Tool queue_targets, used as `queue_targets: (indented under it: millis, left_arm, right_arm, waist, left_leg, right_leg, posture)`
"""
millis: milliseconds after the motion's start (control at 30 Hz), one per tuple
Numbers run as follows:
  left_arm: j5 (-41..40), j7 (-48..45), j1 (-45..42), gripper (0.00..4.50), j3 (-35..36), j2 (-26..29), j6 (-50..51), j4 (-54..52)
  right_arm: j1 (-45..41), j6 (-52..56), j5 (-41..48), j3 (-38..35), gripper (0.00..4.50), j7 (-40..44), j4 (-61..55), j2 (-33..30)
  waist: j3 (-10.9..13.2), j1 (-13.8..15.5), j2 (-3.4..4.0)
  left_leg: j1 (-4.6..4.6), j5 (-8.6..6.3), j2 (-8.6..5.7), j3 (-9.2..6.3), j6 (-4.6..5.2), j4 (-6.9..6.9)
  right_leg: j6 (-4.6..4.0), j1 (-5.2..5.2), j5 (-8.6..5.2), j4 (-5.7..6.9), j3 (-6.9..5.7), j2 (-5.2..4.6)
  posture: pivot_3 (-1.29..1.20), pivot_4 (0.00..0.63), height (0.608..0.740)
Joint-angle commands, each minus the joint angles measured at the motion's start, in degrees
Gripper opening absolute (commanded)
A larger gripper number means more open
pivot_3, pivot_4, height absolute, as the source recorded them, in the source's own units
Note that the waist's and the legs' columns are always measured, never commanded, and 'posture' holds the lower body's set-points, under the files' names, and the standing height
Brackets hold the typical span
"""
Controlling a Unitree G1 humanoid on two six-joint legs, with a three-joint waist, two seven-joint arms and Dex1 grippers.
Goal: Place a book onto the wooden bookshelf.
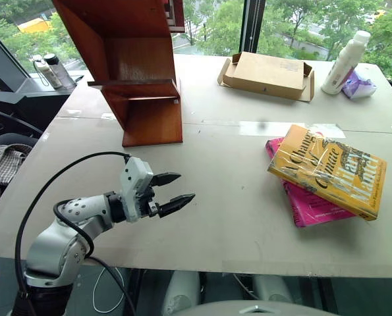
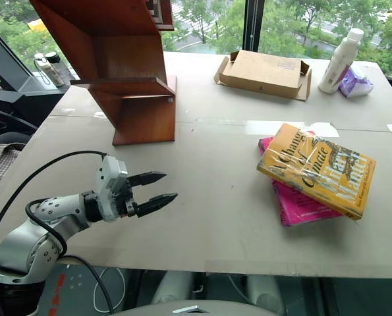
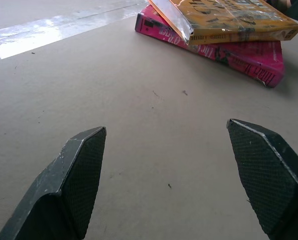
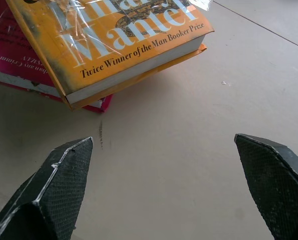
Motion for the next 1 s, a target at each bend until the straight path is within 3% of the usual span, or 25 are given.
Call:
queue_targets:
  millis: [33,133,200,267,367,567,667,1000]
  left_arm:
    - [-2.67,-0.79,-3.46,3.96,-0.19,0.14,0.23,-1.39]
    - [-4.52,-1.35,-8.40,3.96,-2.43,-0.46,1.54,-2.40]
    - [-4.99,-2.26,-11.04,3.96,-3.36,-0.25,1.79,-1.62]
    - [-5.09,-3.03,-12.93,4.03,-4.39,-0.03,1.57,-1.37]
    - [-4.97,-3.98,-14.59,4.03,-5.83,-0.04,1.33,-1.73]
    - [-3.31,-6.16,-18.29,4.03,-10.15,-1.02,-0.82,-1.57]
    - [-2.92,-6.39,-18.85,4.03,-11.31,-1.41,-1.46,-1.74]
    - [-2.03,-6.53,-17.87,4.03,-12.27,-1.41,-2.69,-2.06]
  right_arm:
    - [-1.77,0.84,1.40,-1.44,4.50,-3.16,-3.42,0.46]
    - [-5.76,4.18,1.62,0.02,4.50,-11.13,-10.51,2.22]
    - [-6.51,11.22,0.47,1.05,4.50,-15.93,-16.71,0.54]
    - [-8.32,21.70,5.74,1.26,3.98,-17.85,-19.27,-2.41]
    - [-12.17,31.31,5.89,1.89,2.97,-24.29,-22.44,-5.72]
    - [-21.98,48.00,3.94,12.59,0.05,-35.51,-27.72,-12.47]
    - [-22.22,47.43,-1.85,18.30,0.02,-37.54,-25.65,-15.66]
    - [-23.58,45.18,-9.42,27.47,0.02,-36.00,-20.13,-18.97]
  waist:
    - [0.00,0.03,0.00]
    - [0.01,0.23,0.00]
    - [-0.22,0.20,0.42]
    - [-0.26,0.16,0.50]
    - [-0.26,0.18,0.48]
    - [-0.26,0.44,0.43]
    - [-0.25,0.90,0.40]
    - [-0.25,0.87,0.41]
  left_leg:
    - [0.00,0.00,0.00,0.00,0.00,0.00]
    - [-0.03,0.00,0.02,-0.08,-0.01,0.06]
    - [0.02,0.01,-0.01,-0.01,0.00,0.10]
    - [0.05,0.01,-0.03,0.05,0.00,0.07]
    - [0.03,0.01,-0.02,0.07,0.01,0.04]
    - [0.02,0.01,-0.04,0.03,0.02,0.05]
    - [-0.03,0.01,-0.06,0.04,0.02,0.06]
    - [-0.05,0.01,-0.05,0.05,0.04,0.05]
  right_leg:
    - [0.00,0.00,0.00,0.00,0.00,0.00]
    - [0.02,0.03,0.00,0.00,-0.08,0.07]
    - [0.12,0.08,-0.04,0.02,0.00,0.19]
    - [0.06,0.10,-0.01,0.02,0.05,0.24]
    - [-0.06,0.08,0.06,0.01,0.07,0.31]
    - [-0.04,0.10,0.05,-0.03,0.05,0.37]
    - [-0.04,0.09,0.05,-0.08,0.06,0.37]
    - [0.15,0.10,-0.04,-0.18,0.07,0.42]
  posture:
    - [0.00,0.150,0.740]
    - [0.00,0.150,0.740]
    - [0.00,0.150,0.740]
    - [0.00,0.150,0.740]
    - [0.00,0.150,0.740]
    - [0.00,0.150,0.740]
    - [0.00,0.150,0.740]
    - [0.00,0.150,0.740]
